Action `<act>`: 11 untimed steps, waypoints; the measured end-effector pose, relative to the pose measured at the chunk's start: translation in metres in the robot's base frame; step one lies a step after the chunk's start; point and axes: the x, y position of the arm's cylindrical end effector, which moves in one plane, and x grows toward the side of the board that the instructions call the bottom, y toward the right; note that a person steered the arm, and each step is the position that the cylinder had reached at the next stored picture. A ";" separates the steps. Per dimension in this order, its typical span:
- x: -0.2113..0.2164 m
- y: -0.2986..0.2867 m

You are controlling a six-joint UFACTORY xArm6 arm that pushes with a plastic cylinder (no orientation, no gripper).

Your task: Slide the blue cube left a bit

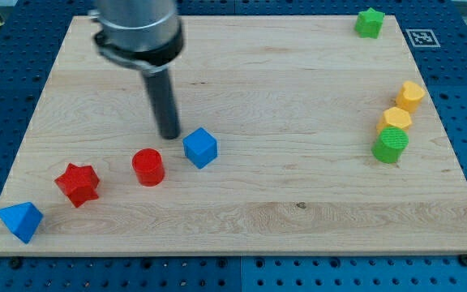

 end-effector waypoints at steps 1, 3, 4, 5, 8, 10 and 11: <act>0.000 0.092; 0.029 0.206; 0.045 0.202; 0.065 0.164; 0.067 0.079; 0.065 0.048; 0.063 0.047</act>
